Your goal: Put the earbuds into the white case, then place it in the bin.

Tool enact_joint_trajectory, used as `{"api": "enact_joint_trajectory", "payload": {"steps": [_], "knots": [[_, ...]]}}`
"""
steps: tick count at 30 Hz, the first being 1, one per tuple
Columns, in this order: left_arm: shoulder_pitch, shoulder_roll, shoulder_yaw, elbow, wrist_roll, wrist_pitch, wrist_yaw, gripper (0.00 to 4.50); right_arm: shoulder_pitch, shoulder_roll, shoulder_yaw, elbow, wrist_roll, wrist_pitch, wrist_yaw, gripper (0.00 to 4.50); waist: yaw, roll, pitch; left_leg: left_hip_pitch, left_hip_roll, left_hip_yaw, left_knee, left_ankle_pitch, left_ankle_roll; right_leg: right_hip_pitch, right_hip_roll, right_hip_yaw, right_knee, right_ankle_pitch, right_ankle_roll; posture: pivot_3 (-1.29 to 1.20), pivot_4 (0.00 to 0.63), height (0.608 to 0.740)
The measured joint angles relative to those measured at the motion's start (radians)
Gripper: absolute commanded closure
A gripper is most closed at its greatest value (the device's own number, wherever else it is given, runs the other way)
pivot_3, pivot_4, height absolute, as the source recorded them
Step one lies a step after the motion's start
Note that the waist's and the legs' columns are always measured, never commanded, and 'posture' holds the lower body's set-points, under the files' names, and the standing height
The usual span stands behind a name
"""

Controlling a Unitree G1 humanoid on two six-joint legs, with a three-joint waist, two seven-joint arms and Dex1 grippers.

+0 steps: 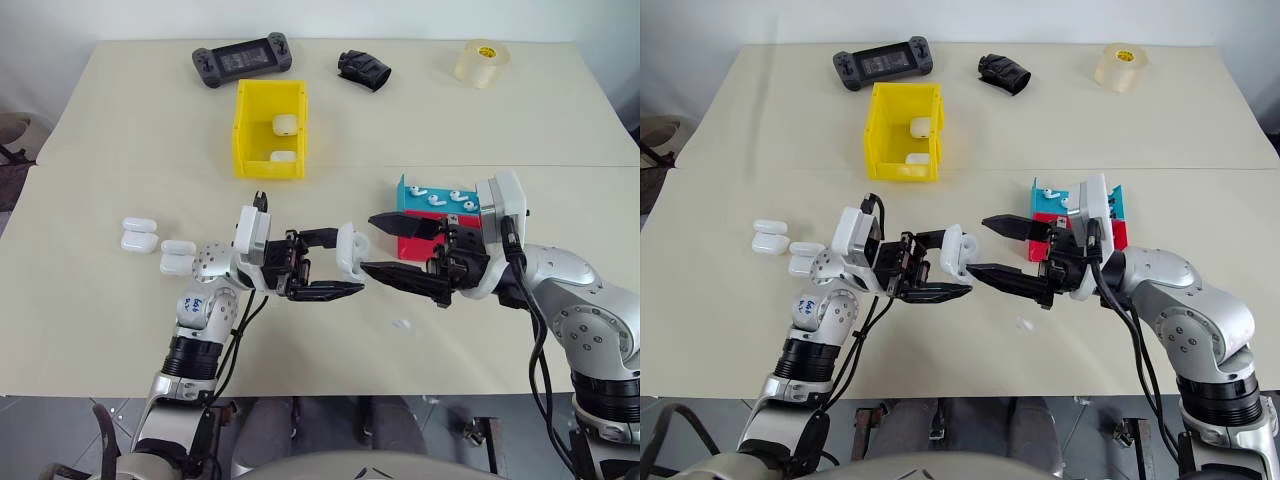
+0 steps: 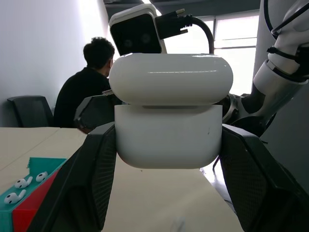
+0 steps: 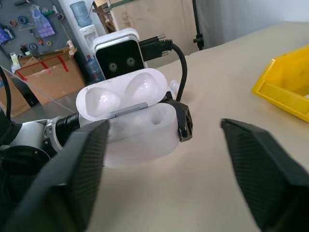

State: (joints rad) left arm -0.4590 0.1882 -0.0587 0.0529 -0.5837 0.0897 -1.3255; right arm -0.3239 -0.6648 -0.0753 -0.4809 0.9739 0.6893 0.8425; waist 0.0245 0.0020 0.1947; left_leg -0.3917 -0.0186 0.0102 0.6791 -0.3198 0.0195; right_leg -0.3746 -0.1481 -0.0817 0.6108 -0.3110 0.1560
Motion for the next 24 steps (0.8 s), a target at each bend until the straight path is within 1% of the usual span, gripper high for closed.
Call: {"api": "enact_joint_trajectory", "payload": {"steps": [5, 8, 12, 14, 18, 20, 24], "knots": [[0.02, -0.01, 0.001, 0.0, 0.0, -0.017, 0.013, 1.57, 0.025, -0.011, -0.018, -0.003, -0.007, -0.006, 0.012, 0.02, 0.001, 0.0, 0.0, 0.0, 0.0, 0.0, 0.0, 0.0, 0.0, 0.0, 0.0, 0.0, 0.0, 0.0, 0.0, 0.0, 0.15, 0.74], [0.036, -0.003, 0.006, 0.0, 0.0, -0.037, 0.019, 1.57, 0.066, -0.026, -0.062, 0.007, -0.03, -0.033, 0.024, 0.02, 0.002, 0.0, 0.0, 0.0, 0.0, 0.0, 0.0, 0.0, 0.0, 0.0, 0.0, 0.0, 0.0, 0.0, 0.0, 0.0, 0.15, 0.74], [0.07, 0.025, 0.028, 0.0, 0.0, -0.068, 0.023, 1.57, 0.131, -0.102, -0.191, 0.041, -0.049, -0.077, 0.079, 0.02, 0.001, 0.0, 0.0, 0.0, 0.0, 0.0, 0.0, 0.0, 0.0, 0.0, 0.0, 0.0, -0.001, 0.0, 0.0, 0.0, 0.15, 0.74], [0.081, 0.025, 0.032, 0.0, 0.0, -0.082, 0.023, 1.57, 0.179, -0.151, -0.232, 0.054, -0.08, -0.099, 0.123, 0.02, 0.003, 0.0, 0.0, 0.0, 0.0, 0.0, 0.0, 0.0, 0.0, 0.001, 0.0, 0.0, -0.001, 0.0, 0.0, 0.0, 0.15, 0.74], [0.115, 0.019, 0.041, -0.011, -0.004, -0.12, 0.023, 1.57, 0.286, -0.245, -0.292, 0.107, -0.181, -0.16, 0.215, 0.02, 0.003, 0.0, 0.0, 0.0, 0.0, 0.001, 0.0, -0.001, 0.001, 0.002, 0.0, 0.0, -0.002, 0.0, 0.0, 0.0, 0.15, 0.74], [0.148, 0.017, 0.041, -0.015, -0.018, -0.122, 0.02, 1.57, 0.319, -0.29, -0.309, 0.15, -0.249, -0.191, 0.236, 0.02, 0.002, 0.0, 0.0, 0.0, 0.0, 0.002, 0.0, -0.001, 0.001, 0.002, -0.001, 0.0, -0.002, 0.0, 0.0, 0.0, 0.15, 0.74], [0.171, 0.017, 0.04, -0.022, -0.023, -0.125, 0.014, 1.57, 0.331, -0.313, -0.322, 0.174, -0.307, -0.213, 0.252, 0.02, 0.0, 0.0, 0.0, 0.001, 0.002, 0.002, 0.0, -0.001, 0.001, 0.002, 0.0, 0.0, -0.002, 0.0, 0.0, 0.0, 0.15, 0.74]]}}
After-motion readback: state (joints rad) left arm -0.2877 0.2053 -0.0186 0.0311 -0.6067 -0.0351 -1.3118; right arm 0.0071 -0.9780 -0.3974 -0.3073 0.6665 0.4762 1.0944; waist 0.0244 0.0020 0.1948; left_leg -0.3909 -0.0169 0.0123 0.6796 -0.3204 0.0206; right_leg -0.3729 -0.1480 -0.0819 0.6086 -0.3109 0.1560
